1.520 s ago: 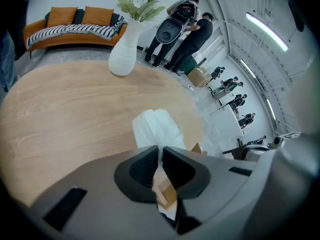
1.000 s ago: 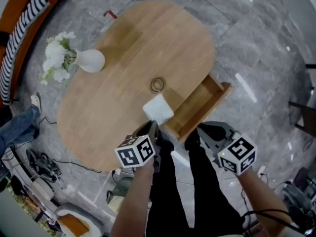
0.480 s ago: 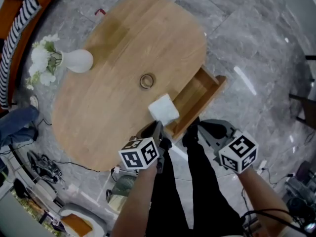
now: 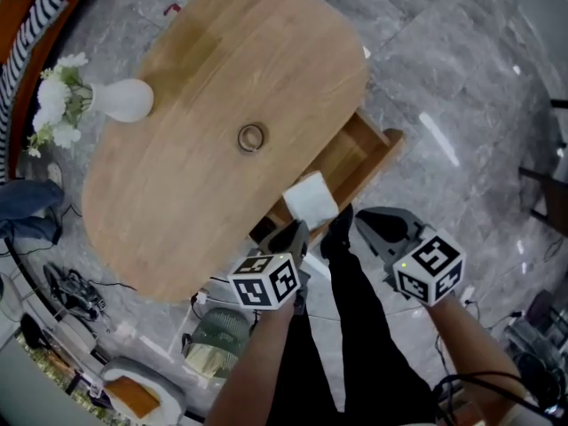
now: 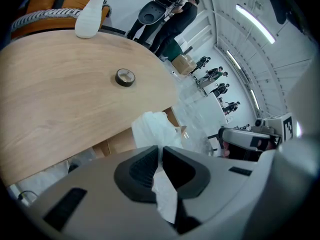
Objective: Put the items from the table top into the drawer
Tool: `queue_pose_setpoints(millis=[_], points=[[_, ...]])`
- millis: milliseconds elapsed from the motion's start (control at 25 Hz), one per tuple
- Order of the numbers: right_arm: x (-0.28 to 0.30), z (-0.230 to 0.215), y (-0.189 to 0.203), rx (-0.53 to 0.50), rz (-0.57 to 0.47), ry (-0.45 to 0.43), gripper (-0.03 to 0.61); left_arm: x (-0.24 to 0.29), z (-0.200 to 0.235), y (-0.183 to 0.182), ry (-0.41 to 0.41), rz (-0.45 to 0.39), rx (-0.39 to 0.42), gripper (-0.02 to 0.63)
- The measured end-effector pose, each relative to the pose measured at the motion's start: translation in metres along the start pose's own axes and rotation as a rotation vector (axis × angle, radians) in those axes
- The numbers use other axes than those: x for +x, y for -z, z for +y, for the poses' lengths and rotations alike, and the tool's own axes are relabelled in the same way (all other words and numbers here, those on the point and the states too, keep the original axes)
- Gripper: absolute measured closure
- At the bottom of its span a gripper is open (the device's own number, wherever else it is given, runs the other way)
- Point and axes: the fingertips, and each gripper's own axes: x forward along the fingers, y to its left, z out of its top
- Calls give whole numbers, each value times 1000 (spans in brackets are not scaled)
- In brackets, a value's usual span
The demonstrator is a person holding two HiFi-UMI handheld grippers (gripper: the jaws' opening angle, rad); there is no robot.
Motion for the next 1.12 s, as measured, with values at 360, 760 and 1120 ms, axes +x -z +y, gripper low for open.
queue_pose_setpoints(millis=[360,760,1120], points=[[-5,-19,8,3,7,2,537,16,11,15,-34,7,-24,581],[-4,-26,24,18,25,-8,537,31,28,17,-94,1,-41,523],[-9,-21,5,-18,21,-24,537,13,25,16,-112,-18,-51,528]])
